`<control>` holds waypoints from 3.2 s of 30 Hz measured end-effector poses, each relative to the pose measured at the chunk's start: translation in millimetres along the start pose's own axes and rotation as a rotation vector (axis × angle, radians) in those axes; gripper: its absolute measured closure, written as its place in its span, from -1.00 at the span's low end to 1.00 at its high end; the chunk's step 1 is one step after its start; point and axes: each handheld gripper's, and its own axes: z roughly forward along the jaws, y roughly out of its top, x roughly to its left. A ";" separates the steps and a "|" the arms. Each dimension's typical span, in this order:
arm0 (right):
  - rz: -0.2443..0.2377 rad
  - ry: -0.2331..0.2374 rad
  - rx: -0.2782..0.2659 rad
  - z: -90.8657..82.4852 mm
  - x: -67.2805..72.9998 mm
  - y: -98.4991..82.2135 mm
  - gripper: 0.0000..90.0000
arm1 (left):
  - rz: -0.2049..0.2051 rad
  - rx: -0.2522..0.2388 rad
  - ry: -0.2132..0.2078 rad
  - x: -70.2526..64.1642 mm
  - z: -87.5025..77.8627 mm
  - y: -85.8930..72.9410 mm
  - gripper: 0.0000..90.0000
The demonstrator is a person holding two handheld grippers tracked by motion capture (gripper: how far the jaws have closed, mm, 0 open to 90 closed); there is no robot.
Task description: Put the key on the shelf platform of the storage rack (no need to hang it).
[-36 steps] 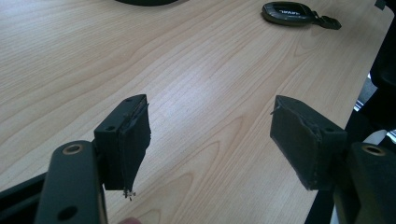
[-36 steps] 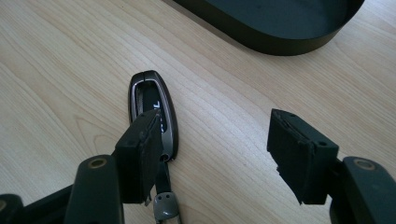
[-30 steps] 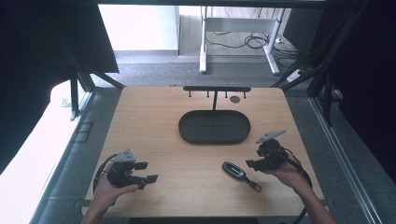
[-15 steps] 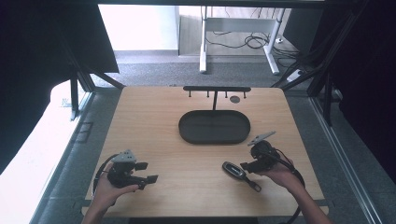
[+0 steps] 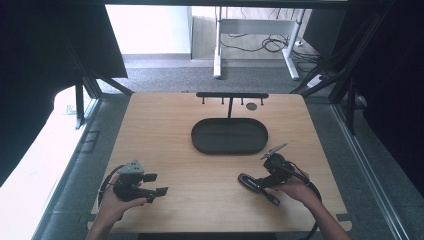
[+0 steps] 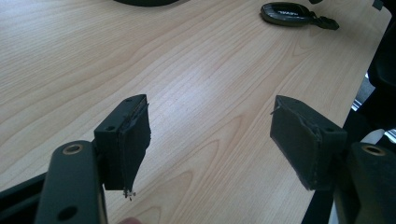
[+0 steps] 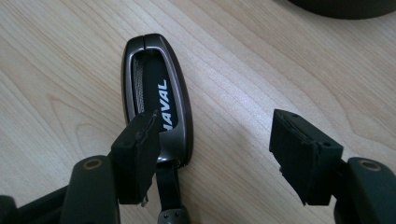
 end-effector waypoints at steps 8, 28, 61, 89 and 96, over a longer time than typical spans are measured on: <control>-0.027 0.001 0.029 9.4 7.4 2.5 -0.29 | 0.005 0.003 0.000 -1.0 0.2 0.0 -0.35; -0.079 0.017 0.087 25.5 21.9 7.5 -0.36 | 0.005 0.008 0.000 -0.9 1.7 -0.3 -0.35; -0.084 0.027 0.085 17.8 17.2 7.7 0.10 | 0.005 0.007 0.001 -1.7 1.3 0.0 -0.35; -0.068 0.020 -0.036 -35.7 7.4 29.0 0.11 | 0.008 0.002 0.001 -2.1 0.3 0.2 -0.35; -0.076 0.022 -0.058 -43.3 3.1 35.5 0.11 | 0.008 0.002 0.000 -1.7 0.1 0.1 -0.35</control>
